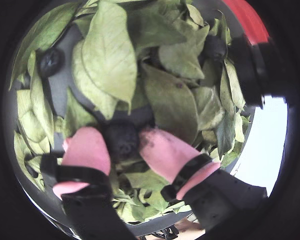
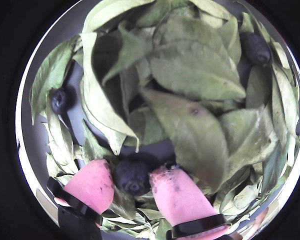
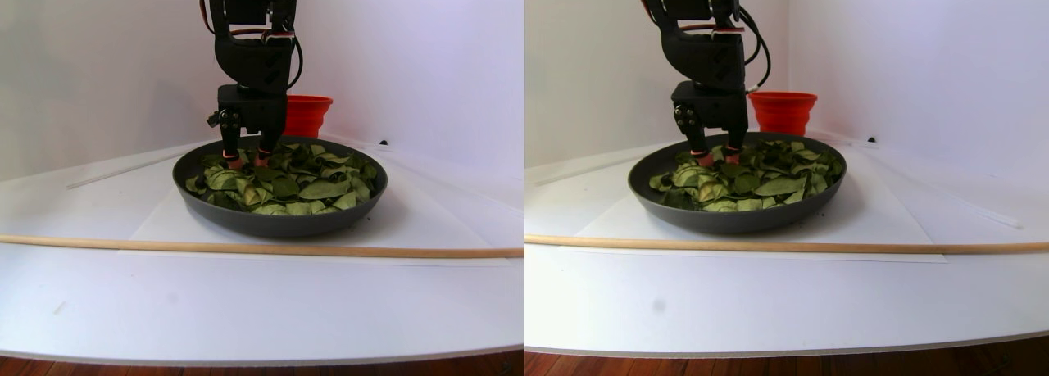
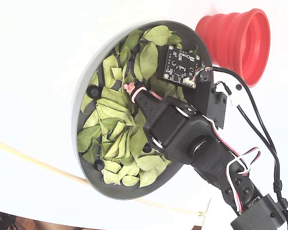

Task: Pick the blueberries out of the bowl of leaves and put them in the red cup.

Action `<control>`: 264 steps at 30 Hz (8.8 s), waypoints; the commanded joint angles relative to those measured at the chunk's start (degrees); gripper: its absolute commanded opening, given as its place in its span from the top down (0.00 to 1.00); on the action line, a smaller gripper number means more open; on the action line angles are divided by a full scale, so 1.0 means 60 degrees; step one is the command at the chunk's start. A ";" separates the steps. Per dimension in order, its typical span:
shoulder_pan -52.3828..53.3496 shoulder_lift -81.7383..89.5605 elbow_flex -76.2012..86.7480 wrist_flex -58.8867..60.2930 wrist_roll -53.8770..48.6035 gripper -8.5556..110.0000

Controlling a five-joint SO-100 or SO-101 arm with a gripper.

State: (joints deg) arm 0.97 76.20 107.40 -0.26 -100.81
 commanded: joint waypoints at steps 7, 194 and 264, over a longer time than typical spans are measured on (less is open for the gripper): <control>0.0059 0.0234 -0.0264 -0.0103 0.0029 0.83; 0.2183 0.3691 -0.2241 -0.0176 0.1025 0.77; 0.1245 0.2710 0.1128 -0.2007 0.0923 0.77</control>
State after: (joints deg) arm 8.79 91.23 114.79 -10.72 -96.15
